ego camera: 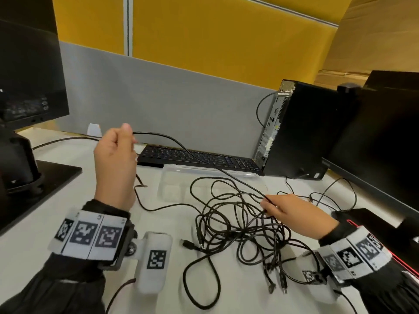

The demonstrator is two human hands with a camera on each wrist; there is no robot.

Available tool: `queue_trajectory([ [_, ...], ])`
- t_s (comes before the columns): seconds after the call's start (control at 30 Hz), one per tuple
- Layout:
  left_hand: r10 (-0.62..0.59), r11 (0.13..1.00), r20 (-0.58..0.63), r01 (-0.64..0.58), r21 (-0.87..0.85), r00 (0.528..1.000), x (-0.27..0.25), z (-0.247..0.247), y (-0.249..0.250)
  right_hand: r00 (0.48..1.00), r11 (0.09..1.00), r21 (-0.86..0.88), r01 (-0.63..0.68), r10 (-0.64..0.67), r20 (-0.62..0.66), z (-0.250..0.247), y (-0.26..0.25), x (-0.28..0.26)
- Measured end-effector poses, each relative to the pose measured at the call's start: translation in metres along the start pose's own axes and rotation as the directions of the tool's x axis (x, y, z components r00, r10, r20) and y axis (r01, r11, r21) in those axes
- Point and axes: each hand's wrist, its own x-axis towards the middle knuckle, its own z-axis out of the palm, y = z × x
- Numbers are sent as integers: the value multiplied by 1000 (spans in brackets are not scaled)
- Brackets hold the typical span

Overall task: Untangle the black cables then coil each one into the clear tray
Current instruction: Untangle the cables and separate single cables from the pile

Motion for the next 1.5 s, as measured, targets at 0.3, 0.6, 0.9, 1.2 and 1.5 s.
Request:
queue_trajectory([
  [0.3, 320, 652, 453, -540, 531, 832, -27, 12, -9, 906, 968, -232, 98, -183, -382, -15, -44, -9],
  [0.6, 232, 651, 815, -708, 275, 530, -40, 22, -18, 817, 944, -281, 172, -296, -495, -13, -75, -12],
  [0.9, 414, 880, 260, -457, 128, 872, -13, 6, 1, 979, 977, -197, 83, -117, -167, -8, -23, -12],
  [1.2, 303, 775, 148, -334, 536, 941, 12, -15, -14, 885, 882, -79, 465, -465, 25, -13, -49, -28],
  [1.5, 107, 421, 462, -461, 781, 881, -6, -5, -19, 854, 854, -2, 520, -520, -21, -14, -71, -11],
])
